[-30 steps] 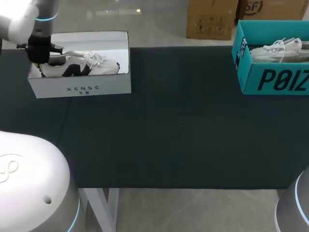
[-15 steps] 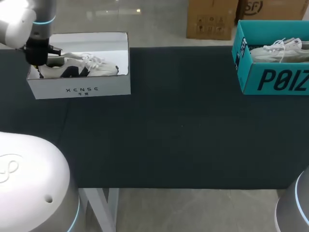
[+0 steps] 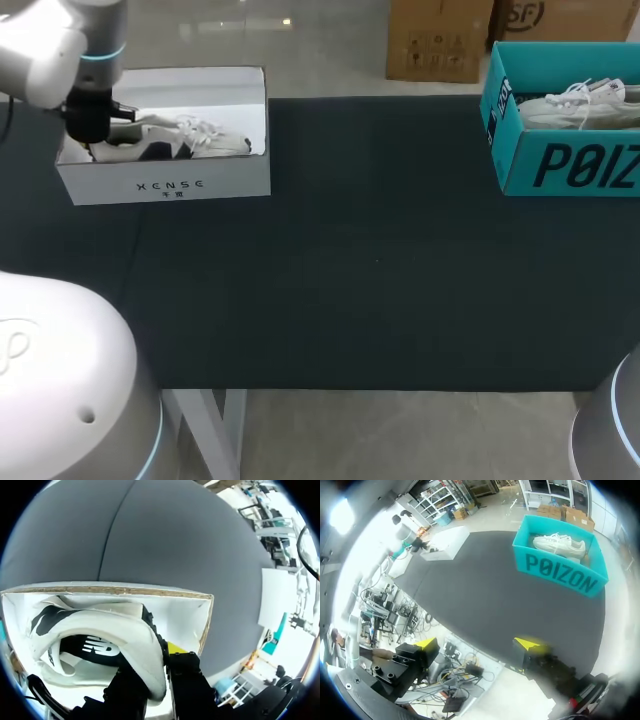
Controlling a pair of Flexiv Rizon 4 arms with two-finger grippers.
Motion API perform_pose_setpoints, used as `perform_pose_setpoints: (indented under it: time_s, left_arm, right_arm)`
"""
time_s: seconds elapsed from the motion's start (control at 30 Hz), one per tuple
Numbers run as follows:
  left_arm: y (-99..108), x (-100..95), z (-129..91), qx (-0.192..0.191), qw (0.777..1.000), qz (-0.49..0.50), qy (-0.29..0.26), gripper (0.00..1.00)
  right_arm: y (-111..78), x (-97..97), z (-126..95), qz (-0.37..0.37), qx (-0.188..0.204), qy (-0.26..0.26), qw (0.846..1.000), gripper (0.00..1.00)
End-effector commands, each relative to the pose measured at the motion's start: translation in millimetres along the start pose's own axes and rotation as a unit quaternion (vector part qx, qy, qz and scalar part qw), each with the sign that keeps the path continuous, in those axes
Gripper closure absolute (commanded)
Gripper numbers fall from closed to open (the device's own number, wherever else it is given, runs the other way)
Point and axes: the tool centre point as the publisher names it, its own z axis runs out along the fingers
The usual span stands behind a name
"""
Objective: Take the shoe out of the shoebox, open the shoe tongue, remove and reinsert the insole, then place the shoe into the shoebox
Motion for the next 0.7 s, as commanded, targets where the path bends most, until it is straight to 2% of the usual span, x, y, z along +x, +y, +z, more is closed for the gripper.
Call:
perform_pose_setpoints:
  time_s: [0.03,0.27,0.3,0.33,0.5,0.7]
  left_arm:
    - [5.7,-3.4,7.8,0.006,1.0,0.002,0.001,1.0]
    - [4.0,-4.6,13.8,0.005,1.0,0.017,0.002,1.0]
    - [4.1,-4.6,13.7,0.004,1.0,0.02,0.0,0.6]
    - [4.0,-4.5,12.8,0.0,1.0,0.024,-0.002,0.0]
    - [7.5,-0.2,4.9,-0.018,1.0,0.013,0.007,0.0]
    - [12.9,10.3,-34.6,-0.053,0.998,-0.01,-0.011,0.0]
  right_arm:
    - [0.9,-0.8,0.2,0.0,0.002,0.0,1.0,0.0]
    - [0.9,-0.8,0.2,0.0,0.002,0.0,1.0,0.0]
    - [0.9,-0.8,0.2,0.0,0.002,0.0,1.0,0.0]
    - [0.9,-0.8,0.2,0.0,0.002,0.0,1.0,0.0]
    - [0.9,-0.8,0.2,0.0,0.002,0.0,1.0,0.0]
    - [0.9,-0.8,0.2,0.0,0.002,0.0,1.0,0.0]
